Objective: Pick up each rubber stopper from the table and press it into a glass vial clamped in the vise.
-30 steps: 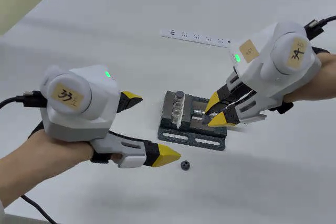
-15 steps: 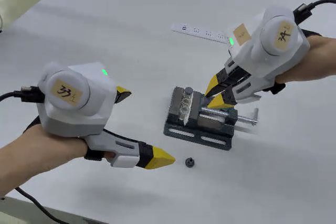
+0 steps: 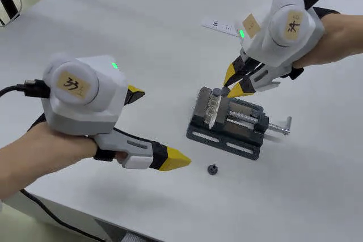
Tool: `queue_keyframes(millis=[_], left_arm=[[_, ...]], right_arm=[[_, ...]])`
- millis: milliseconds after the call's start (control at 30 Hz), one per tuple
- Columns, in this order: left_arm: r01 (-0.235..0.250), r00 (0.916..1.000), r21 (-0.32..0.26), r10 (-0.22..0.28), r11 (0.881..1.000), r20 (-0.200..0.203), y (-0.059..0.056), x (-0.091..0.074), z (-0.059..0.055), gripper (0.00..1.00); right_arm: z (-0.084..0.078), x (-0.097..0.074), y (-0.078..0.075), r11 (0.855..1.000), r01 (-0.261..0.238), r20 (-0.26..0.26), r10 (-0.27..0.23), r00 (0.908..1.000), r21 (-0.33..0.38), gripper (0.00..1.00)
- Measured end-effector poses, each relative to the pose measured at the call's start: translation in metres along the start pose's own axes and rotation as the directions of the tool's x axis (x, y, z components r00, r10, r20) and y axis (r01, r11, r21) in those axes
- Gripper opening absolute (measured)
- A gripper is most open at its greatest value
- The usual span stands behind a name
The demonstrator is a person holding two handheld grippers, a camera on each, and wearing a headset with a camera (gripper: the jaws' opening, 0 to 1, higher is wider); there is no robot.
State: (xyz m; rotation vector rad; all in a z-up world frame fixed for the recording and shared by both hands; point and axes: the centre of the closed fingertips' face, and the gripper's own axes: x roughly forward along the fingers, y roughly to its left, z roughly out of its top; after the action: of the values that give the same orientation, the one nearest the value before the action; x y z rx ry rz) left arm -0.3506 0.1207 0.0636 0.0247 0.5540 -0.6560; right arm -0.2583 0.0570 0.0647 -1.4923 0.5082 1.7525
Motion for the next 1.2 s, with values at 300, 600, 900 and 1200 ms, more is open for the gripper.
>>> queue_keyframes(millis=[300, 600, 900, 1200], left_arm=[[-0.004, 1.0000, -0.020, 0.004, 1.000, 0.009, 0.001, -0.002, -0.001, 0.93], [-0.005, 1.0000, -0.026, 0.005, 1.000, 0.008, 0.001, -0.002, -0.002, 0.92], [-0.001, 0.9999, -0.037, 0.001, 0.999, 0.011, 0.000, -0.001, -0.004, 0.91], [0.002, 0.9999, -0.047, -0.001, 0.999, 0.011, 0.000, -0.002, -0.008, 0.90]], right_arm=[[0.003, 0.009, -0.001, 0.979, -0.034, -0.033, 0.028, 0.9991, -0.203, 0.05], [0.003, 0.020, 0.002, 0.944, -0.055, -0.041, 0.044, 0.9982, -0.326, 0.05], [-0.002, 0.029, 0.005, 0.933, -0.083, -0.069, 0.063, 0.9956, -0.351, 0.05], [-0.001, 0.034, 0.007, 0.936, -0.101, -0.075, 0.080, 0.9939, -0.336, 0.05]])
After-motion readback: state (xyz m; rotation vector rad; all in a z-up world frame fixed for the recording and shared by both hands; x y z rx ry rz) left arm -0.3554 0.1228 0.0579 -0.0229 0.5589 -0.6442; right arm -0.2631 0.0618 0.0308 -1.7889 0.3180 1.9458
